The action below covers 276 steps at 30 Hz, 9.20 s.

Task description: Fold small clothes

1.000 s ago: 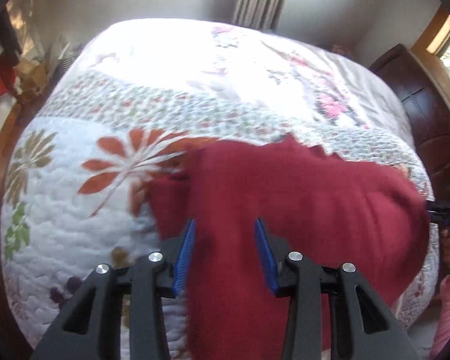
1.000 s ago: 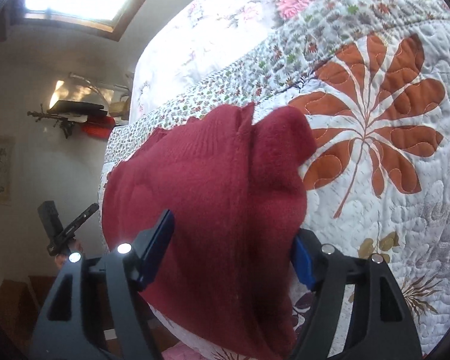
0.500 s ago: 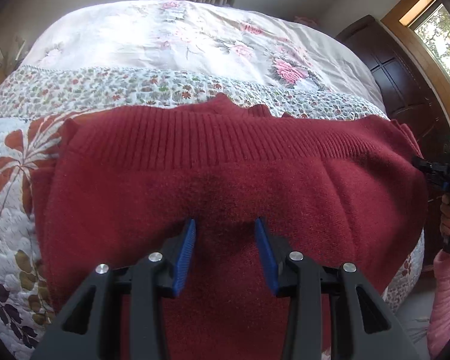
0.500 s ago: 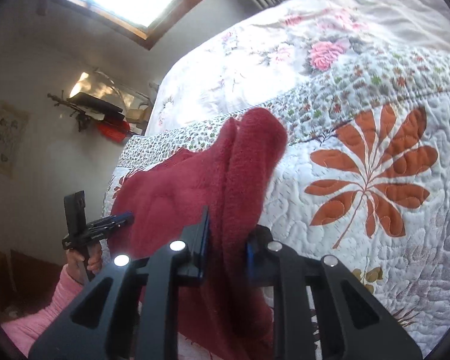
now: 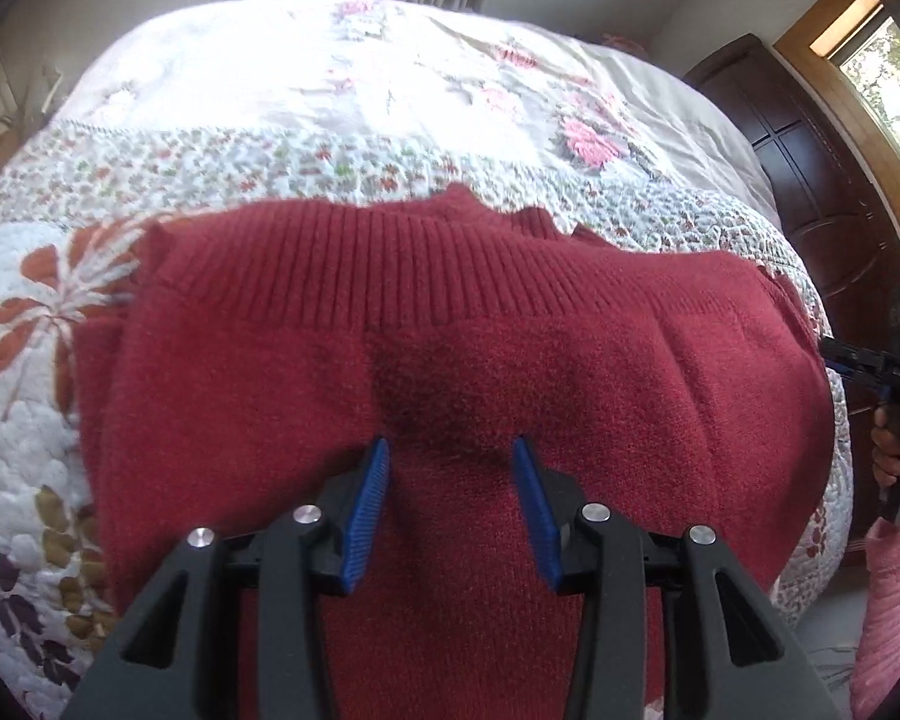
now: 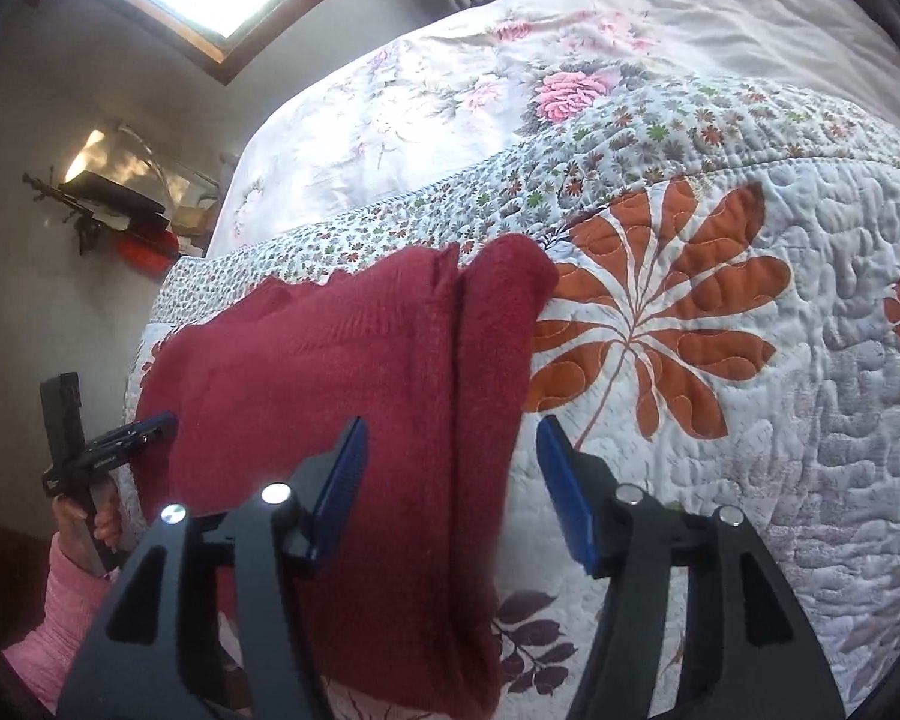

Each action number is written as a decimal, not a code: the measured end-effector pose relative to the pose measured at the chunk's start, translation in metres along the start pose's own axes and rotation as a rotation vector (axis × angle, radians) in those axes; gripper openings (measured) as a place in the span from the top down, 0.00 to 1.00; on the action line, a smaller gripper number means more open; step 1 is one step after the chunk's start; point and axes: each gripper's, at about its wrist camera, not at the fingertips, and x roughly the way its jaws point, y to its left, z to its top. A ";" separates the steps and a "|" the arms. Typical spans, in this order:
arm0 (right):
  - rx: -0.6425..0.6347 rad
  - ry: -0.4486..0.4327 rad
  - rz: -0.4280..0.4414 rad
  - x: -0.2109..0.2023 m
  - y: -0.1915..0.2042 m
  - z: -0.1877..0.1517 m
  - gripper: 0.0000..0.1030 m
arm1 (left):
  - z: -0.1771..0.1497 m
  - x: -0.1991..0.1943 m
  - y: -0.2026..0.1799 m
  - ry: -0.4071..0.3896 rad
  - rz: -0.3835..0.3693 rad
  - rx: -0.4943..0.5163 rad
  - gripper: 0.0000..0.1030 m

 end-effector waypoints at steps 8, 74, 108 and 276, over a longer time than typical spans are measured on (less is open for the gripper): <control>0.047 0.074 0.029 0.008 -0.008 -0.039 0.36 | -0.016 -0.017 0.012 -0.055 -0.012 -0.078 0.49; -0.208 0.239 0.206 0.103 0.264 -0.045 0.56 | -0.039 -0.064 0.056 -0.097 -0.224 -0.092 0.41; 0.073 0.127 0.059 0.034 0.103 -0.093 0.50 | 0.001 0.020 -0.032 0.026 -0.432 -0.219 0.77; -0.130 0.054 0.173 0.019 0.209 -0.076 0.50 | -0.038 -0.048 0.017 -0.057 -0.561 -0.083 0.68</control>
